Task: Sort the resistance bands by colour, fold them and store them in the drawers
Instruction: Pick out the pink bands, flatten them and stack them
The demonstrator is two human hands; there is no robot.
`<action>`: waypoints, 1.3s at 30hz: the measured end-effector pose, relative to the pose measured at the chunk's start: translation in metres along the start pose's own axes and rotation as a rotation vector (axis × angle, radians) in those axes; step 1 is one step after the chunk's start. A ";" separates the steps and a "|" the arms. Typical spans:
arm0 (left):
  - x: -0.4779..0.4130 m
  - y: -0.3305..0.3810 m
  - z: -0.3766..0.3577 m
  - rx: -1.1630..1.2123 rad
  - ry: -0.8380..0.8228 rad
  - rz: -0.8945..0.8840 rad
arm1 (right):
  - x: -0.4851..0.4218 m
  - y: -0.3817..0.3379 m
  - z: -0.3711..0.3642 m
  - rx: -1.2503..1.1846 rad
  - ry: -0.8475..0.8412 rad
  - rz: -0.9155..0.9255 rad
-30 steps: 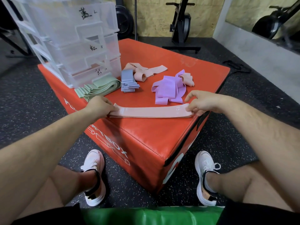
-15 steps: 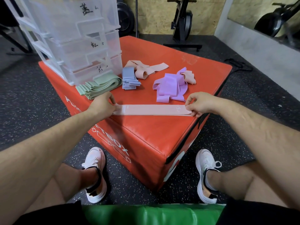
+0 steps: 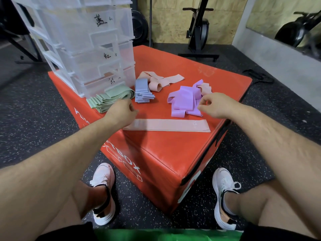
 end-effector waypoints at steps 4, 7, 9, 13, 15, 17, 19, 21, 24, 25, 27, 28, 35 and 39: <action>-0.029 0.040 0.005 0.058 0.043 -0.126 | -0.024 -0.035 -0.007 -0.086 0.007 0.060; -0.053 0.056 0.000 0.052 0.004 -0.178 | -0.051 -0.056 -0.016 -0.108 0.033 0.084; -0.070 0.060 -0.008 0.015 -0.012 -0.206 | -0.072 -0.067 -0.025 -0.165 0.018 0.072; -0.096 0.058 -0.025 0.028 -0.023 -0.153 | -0.112 -0.089 -0.045 -0.247 -0.030 0.061; -0.103 0.059 -0.034 0.011 -0.041 -0.138 | -0.131 -0.095 -0.053 -0.287 -0.027 0.026; -0.110 0.059 -0.040 -0.028 -0.038 -0.143 | -0.147 -0.099 -0.062 -0.334 -0.032 0.000; -0.115 0.058 -0.041 -0.052 -0.014 -0.150 | -0.160 -0.097 -0.074 -0.371 -0.050 -0.033; -0.118 0.055 -0.042 -0.054 -0.010 -0.147 | -0.169 -0.094 -0.082 -0.396 -0.057 -0.065; -0.119 0.050 -0.041 -0.042 -0.004 -0.126 | -0.171 -0.095 -0.079 -0.511 -0.030 -0.065; -0.120 0.050 -0.039 -0.041 0.008 -0.127 | -0.171 -0.092 -0.076 -0.568 -0.012 -0.072; -0.119 0.052 -0.035 -0.045 0.023 -0.145 | -0.169 -0.088 -0.064 -0.647 0.034 -0.072; -0.118 0.053 -0.032 -0.041 0.024 -0.155 | -0.167 -0.087 -0.055 -0.669 0.061 -0.059; -0.108 0.070 -0.008 0.157 0.086 -0.176 | -0.129 -0.081 0.015 -0.815 0.177 0.055; -0.091 0.086 0.013 0.405 0.083 -0.168 | -0.095 -0.086 0.052 -0.920 0.190 0.134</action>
Point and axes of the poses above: each hand's wrist, its own x-axis away from the middle knuckle, its own z-axis out of the back of the hand, y = z × x, the point moved 10 cm from there along -x, towards the middle knuckle, and after that the axes turned 2 degrees about y, right-handed, at the moved point
